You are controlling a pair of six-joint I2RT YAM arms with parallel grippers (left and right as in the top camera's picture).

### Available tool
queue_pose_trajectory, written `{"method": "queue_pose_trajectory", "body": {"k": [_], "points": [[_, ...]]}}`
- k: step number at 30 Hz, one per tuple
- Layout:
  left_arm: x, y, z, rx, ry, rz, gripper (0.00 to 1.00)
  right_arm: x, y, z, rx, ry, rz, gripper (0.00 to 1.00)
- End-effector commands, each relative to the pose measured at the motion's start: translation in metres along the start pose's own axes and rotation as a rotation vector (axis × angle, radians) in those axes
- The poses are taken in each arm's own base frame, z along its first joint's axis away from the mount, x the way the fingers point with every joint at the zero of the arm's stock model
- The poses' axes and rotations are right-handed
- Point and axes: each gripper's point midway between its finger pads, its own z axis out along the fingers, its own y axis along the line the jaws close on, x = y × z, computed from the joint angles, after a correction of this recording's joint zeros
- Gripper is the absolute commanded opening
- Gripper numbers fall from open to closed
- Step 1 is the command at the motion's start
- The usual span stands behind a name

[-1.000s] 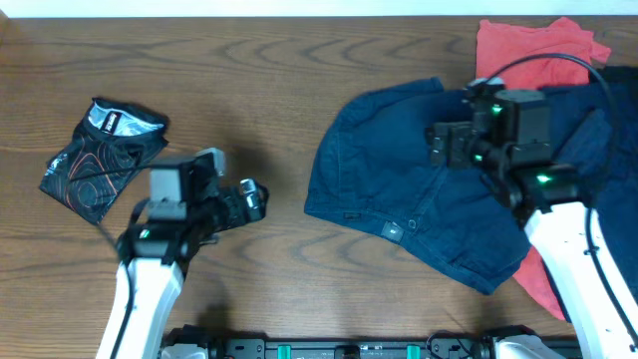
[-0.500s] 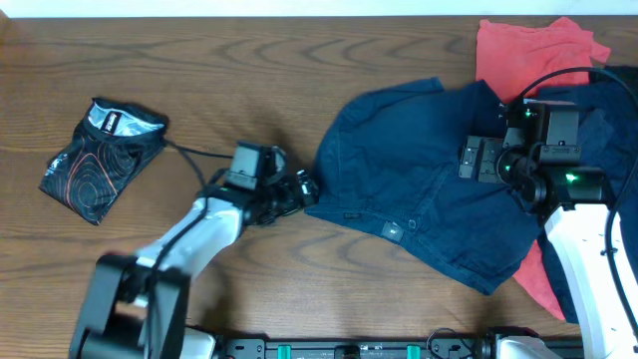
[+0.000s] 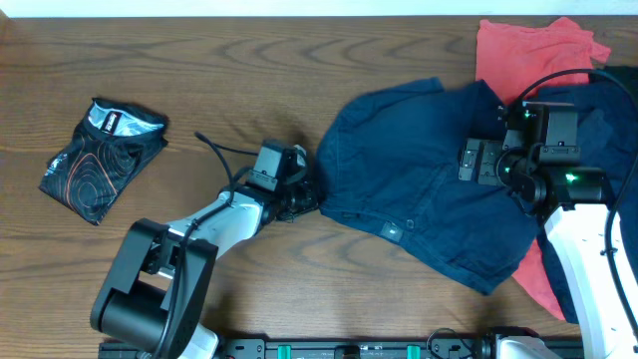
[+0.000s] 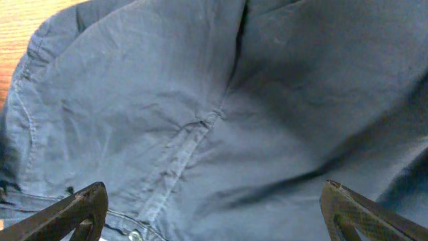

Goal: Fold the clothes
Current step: 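Grasp the pants' left edge with the left gripper and pull it left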

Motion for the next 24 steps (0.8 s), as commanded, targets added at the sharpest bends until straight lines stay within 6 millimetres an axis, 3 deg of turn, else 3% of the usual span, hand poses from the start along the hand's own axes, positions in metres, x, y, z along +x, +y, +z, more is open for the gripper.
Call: {"method": "queue_pose_trajectory", "body": {"k": [1, 4, 6, 9, 10, 12, 14, 16, 20, 24], "points": [[-0.035, 0.009, -0.026, 0.001, -0.109, 0.095, 0.06, -0.001, -0.005, -0.003, 0.023, -0.008, 0.015, 0.99], [-0.092, 0.029, -0.069, -0.049, -0.286, 0.108, 0.06, 0.001, -0.011, -0.003, 0.054, 0.002, 0.016, 0.99], [-0.139, 0.047, -0.110, -0.093, -0.438, 0.057, 0.06, 0.003, -0.013, -0.003, 0.066, 0.010, 0.015, 0.99], [-0.193, 0.067, -0.172, -0.113, -0.602, -0.011, 0.06, 0.005, -0.013, -0.003, 0.067, 0.016, 0.016, 0.99], [-0.205, 0.072, -0.189, -0.115, -0.636, -0.033, 0.14, 0.005, -0.013, -0.003, 0.067, 0.016, 0.016, 0.99], [-0.213, 0.072, -0.208, -0.077, -0.646, -0.048, 0.54, 0.005, -0.013, -0.003, 0.067, 0.015, 0.016, 0.99], [-0.206, 0.068, -0.209, -0.015, -0.592, -0.061, 0.98, 0.005, -0.013, -0.003, 0.067, 0.015, 0.016, 0.99], [-0.185, 0.066, -0.197, 0.029, -0.487, -0.104, 0.98, 0.005, -0.013, -0.003, 0.067, 0.015, 0.016, 0.99], [-0.107, 0.077, -0.163, -0.033, -0.174, -0.302, 0.98, 0.008, -0.013, -0.003, 0.068, 0.030, 0.017, 0.99], [-0.040, 0.080, -0.146, -0.117, 0.061, -0.367, 0.98, 0.016, -0.014, -0.003, 0.073, 0.063, 0.017, 0.99]]}}
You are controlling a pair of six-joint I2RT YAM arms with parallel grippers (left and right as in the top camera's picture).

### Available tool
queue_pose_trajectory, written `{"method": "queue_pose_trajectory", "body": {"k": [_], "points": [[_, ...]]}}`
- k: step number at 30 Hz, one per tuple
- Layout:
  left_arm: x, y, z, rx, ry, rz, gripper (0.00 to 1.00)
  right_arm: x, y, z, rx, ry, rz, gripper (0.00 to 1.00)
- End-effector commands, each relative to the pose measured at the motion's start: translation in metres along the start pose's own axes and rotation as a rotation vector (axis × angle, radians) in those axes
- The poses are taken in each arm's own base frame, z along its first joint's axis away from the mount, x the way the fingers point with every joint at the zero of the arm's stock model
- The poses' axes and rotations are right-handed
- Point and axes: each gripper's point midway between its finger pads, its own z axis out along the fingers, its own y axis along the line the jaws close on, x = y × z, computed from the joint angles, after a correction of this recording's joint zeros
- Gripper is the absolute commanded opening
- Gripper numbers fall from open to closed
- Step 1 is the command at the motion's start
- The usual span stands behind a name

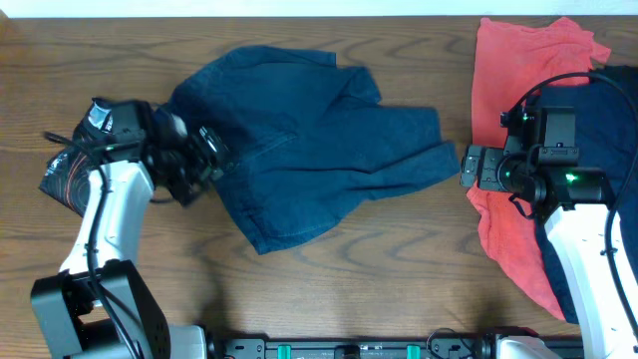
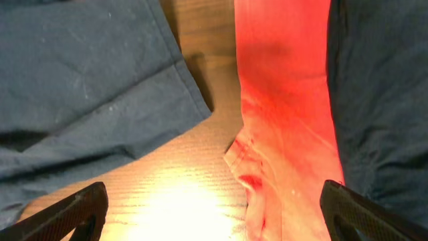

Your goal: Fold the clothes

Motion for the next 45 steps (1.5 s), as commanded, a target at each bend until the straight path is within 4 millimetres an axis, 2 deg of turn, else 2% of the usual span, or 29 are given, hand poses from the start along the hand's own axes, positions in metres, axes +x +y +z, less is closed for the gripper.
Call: {"method": "queue_pose_trajectory", "body": {"k": [1, 6, 10, 16, 19, 21, 22, 23, 24, 25, 30, 33, 38, 45], "points": [[0.035, 0.008, 0.011, -0.044, 0.122, 0.040, 0.98, 0.003, -0.004, -0.002, 0.015, 0.013, 0.015, 0.99], [0.085, 0.030, 0.031, -0.133, 0.267, 0.008, 0.98, 0.013, -0.004, 0.003, 0.014, 0.063, 0.017, 0.99], [0.118, 0.049, 0.044, -0.205, 0.335, -0.149, 0.98, 0.016, -0.004, 0.006, 0.017, 0.080, 0.028, 0.99], [0.130, 0.059, 0.066, -0.224, 0.312, -0.253, 0.99, 0.015, -0.004, 0.007, 0.016, 0.076, 0.028, 0.99], [0.127, 0.058, 0.078, -0.199, 0.273, -0.269, 0.99, 0.015, -0.004, 0.007, 0.016, 0.077, 0.028, 0.99], [0.121, 0.055, 0.084, -0.173, 0.240, -0.264, 0.77, 0.015, -0.004, 0.007, 0.016, 0.077, 0.028, 0.99], [0.118, 0.055, 0.085, -0.168, 0.228, -0.260, 0.60, 0.015, -0.004, 0.007, 0.016, 0.077, 0.028, 0.99], [0.116, 0.055, 0.085, -0.167, 0.219, -0.255, 0.29, 0.015, -0.004, 0.007, 0.016, 0.077, 0.027, 0.99], [0.115, 0.055, 0.085, -0.171, 0.216, -0.257, 0.13, 0.015, -0.004, 0.007, 0.017, 0.078, 0.028, 0.99], [0.117, 0.057, 0.084, -0.177, 0.221, -0.264, 0.07, 0.016, -0.004, 0.007, 0.017, 0.080, 0.028, 0.99], [0.133, 0.074, 0.074, -0.249, 0.281, -0.302, 0.06, 0.027, -0.006, 0.006, 0.031, 0.126, 0.147, 0.95], [0.135, 0.091, 0.065, -0.313, 0.285, -0.300, 0.06, 0.041, -0.006, 0.006, 0.047, 0.181, 0.261, 0.98], [0.124, 0.104, 0.055, -0.319, 0.257, -0.309, 0.06, 0.076, 0.019, 0.017, -0.003, 0.317, 0.368, 0.99], [0.109, 0.115, 0.039, -0.277, 0.217, -0.332, 0.06, 0.128, 0.053, 0.051, -0.061, 0.406, 0.536, 0.99]]}}
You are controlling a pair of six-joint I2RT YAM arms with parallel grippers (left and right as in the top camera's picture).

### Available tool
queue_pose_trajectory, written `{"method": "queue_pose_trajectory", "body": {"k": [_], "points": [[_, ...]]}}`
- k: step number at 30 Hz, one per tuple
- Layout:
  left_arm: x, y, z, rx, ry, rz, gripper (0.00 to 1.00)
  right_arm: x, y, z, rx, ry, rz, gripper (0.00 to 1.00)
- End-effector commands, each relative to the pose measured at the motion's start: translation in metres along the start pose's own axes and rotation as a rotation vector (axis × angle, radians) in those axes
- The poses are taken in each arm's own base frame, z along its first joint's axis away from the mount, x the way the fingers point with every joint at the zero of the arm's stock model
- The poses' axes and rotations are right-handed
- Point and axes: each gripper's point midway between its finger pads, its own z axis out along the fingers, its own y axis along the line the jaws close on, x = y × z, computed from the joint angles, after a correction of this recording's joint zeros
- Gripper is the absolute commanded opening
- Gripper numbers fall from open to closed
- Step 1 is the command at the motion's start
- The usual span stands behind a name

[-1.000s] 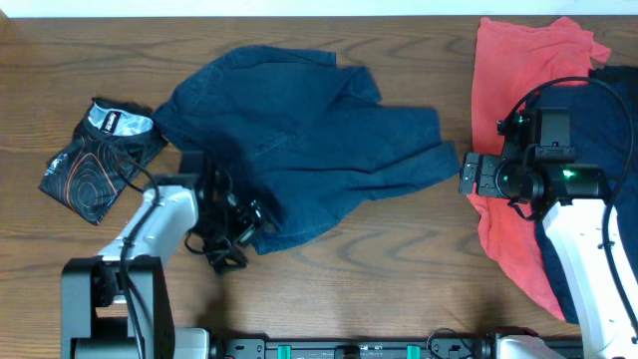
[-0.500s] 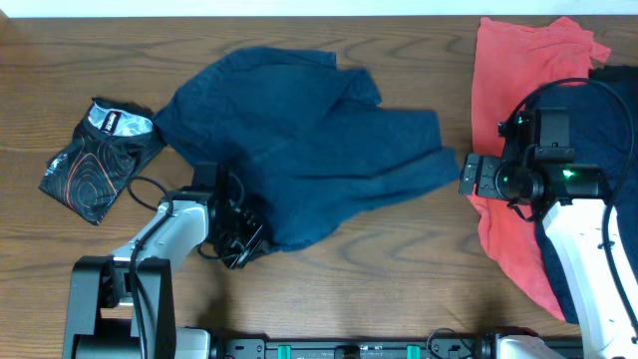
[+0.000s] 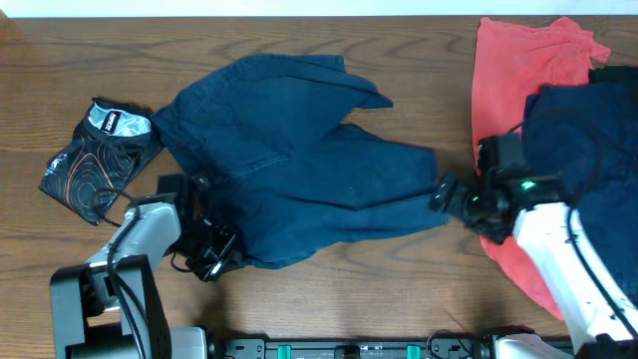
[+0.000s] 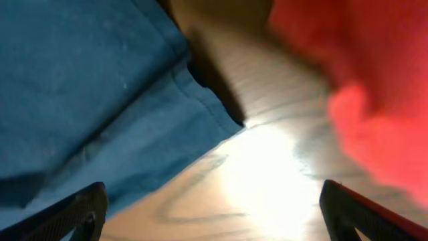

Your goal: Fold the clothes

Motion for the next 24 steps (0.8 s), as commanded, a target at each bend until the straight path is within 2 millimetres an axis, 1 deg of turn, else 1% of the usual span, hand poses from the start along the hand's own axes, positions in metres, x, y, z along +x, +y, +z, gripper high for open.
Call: {"method": "queue_pose_trajectory", "body": {"k": [1, 6, 9, 14, 17, 19, 21, 22, 24], "points": [[-0.008, 0.011, -0.007, -0.013, -0.041, 0.034, 0.06, 0.029, 0.006, 0.022, -0.041, 0.083, 0.160, 0.98], [-0.008, 0.016, -0.011, -0.009, -0.036, 0.043, 0.06, 0.050, 0.005, 0.046, -0.051, 0.096, 0.241, 0.95], [-0.005, 0.017, -0.011, -0.015, -0.027, 0.047, 0.06, 0.055, 0.007, 0.057, -0.079, 0.081, 0.271, 0.93], [-0.003, 0.020, -0.011, -0.026, -0.018, 0.052, 0.06, 0.063, 0.009, 0.069, -0.105, 0.071, 0.341, 0.84], [-0.003, 0.020, -0.011, -0.026, -0.017, 0.052, 0.06, 0.059, 0.004, 0.075, -0.096, 0.020, 0.378, 0.80], [-0.003, 0.020, -0.011, -0.026, -0.017, 0.052, 0.06, 0.053, -0.003, 0.078, -0.079, -0.032, 0.383, 0.73], [-0.003, 0.020, -0.011, -0.026, -0.017, 0.052, 0.06, 0.051, -0.006, 0.080, -0.076, -0.052, 0.389, 0.69], [-0.003, 0.020, -0.011, -0.027, -0.016, 0.051, 0.06, 0.051, -0.006, 0.080, -0.074, -0.054, 0.389, 0.65], [-0.002, 0.020, -0.011, -0.028, -0.015, 0.058, 0.06, 0.051, -0.009, 0.081, -0.066, -0.056, 0.390, 0.55]]}}
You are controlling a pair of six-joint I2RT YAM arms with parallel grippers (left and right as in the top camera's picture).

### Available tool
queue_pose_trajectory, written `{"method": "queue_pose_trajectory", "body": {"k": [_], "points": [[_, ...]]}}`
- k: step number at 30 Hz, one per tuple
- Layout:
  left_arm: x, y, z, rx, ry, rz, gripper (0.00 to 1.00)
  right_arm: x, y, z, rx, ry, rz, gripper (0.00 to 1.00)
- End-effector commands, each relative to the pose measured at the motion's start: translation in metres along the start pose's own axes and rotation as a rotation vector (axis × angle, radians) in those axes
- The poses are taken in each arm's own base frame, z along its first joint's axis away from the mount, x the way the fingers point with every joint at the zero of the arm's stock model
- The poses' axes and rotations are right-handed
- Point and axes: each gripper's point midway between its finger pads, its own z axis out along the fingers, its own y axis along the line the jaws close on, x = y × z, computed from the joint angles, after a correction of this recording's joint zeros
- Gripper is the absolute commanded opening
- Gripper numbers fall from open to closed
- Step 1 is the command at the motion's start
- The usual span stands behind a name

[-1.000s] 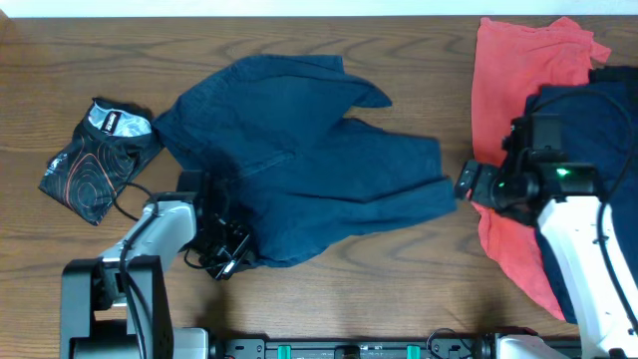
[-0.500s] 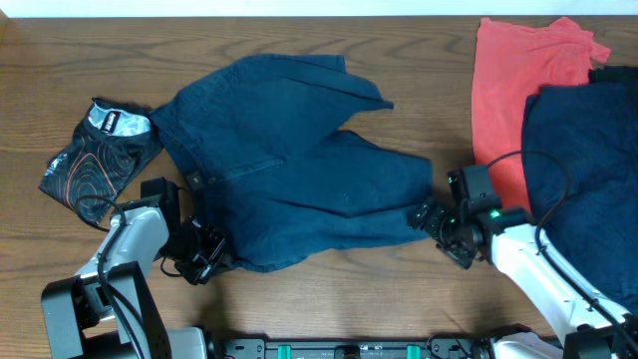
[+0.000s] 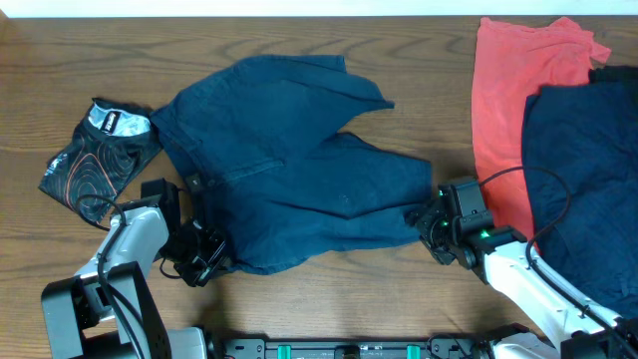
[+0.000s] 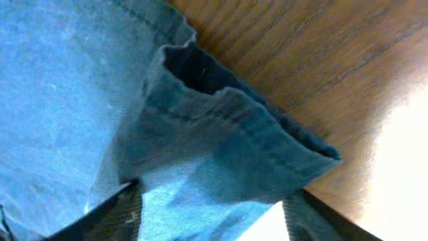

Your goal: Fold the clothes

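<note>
A navy garment lies spread over the middle-left of the wooden table, with one leg reaching right. My right gripper sits at that leg's end. In the right wrist view the bunched hem fills the gap of the right gripper, whose jaws are drawn in against the cloth. My left gripper rests at the garment's lower-left edge, dark against the fabric, so its jaws cannot be read.
A folded black patterned garment lies at the far left. A red garment lies at the back right. Partly over it sits a second navy garment. The right arm's cable loops beside these.
My right gripper has moved down and left onto the end of the navy leg and has shut on its hem. The left gripper sits slightly further left at the lower-left edge.
The navy garment first lay at the right under my open right gripper, with the left gripper at its left edge. Then it lay at the left, near the left gripper beside the black garment. Later the left gripper was at its lower-left edge, and now the right grips the hem.
</note>
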Motion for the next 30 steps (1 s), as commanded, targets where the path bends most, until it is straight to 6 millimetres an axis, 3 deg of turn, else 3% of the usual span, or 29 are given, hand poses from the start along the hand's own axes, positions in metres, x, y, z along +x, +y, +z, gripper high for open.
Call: {"method": "queue_pose_trajectory", "body": {"k": [1, 3, 14, 22, 24, 30], "points": [[0.001, 0.005, 0.000, -0.016, -0.002, 0.016, 0.06, 0.001, -0.036, 0.010, 0.118, -0.040, 0.027, 0.51], [0.001, 0.005, 0.000, -0.016, -0.002, 0.016, 0.06, 0.000, -0.038, 0.010, 0.123, -0.046, 0.027, 0.47], [0.004, 0.006, 0.000, -0.021, 0.007, 0.023, 0.06, -0.004, -0.045, 0.011, 0.142, -0.079, 0.026, 0.44], [0.004, 0.007, -0.001, -0.023, 0.010, 0.021, 0.06, -0.003, -0.051, 0.018, 0.168, -0.070, 0.053, 0.13], [0.005, 0.007, -0.001, -0.025, 0.013, 0.020, 0.06, -0.004, -0.049, 0.019, 0.162, -0.072, 0.051, 0.01], [0.012, 0.009, -0.004, -0.032, 0.030, 0.050, 0.06, -0.020, -0.021, 0.014, 0.071, -0.121, -0.078, 0.01]]}}
